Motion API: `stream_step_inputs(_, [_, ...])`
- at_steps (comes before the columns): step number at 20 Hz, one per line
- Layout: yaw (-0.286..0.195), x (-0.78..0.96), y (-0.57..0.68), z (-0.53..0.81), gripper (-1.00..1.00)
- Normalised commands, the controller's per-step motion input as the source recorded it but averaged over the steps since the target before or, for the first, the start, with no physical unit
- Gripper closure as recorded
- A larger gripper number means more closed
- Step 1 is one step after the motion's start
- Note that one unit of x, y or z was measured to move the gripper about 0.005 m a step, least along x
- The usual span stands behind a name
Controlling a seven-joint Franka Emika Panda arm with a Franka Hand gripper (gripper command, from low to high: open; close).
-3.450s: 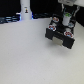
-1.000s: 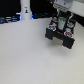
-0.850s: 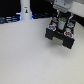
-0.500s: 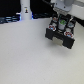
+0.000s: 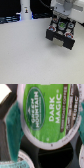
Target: Open the kcup holder, insert the kcup into the holder, and close the kcup holder
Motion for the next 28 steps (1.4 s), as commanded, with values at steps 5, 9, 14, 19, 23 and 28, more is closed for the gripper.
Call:
stream_step_inputs(5, [0.076,0.12,0.01,0.31,-1.0])
stream_step_inputs(9, [0.104,0.15,-0.04,0.39,-1.0])
stream_step_inputs(14, [0.096,0.34,-0.27,0.5,-1.0])
stream_step_inputs(19, [0.096,0.42,-0.37,0.39,-1.0])
stream_step_inputs(23, [0.07,0.5,-0.37,0.23,-1.0])
stream_step_inputs(28, [0.036,0.59,-0.37,0.21,-1.0])
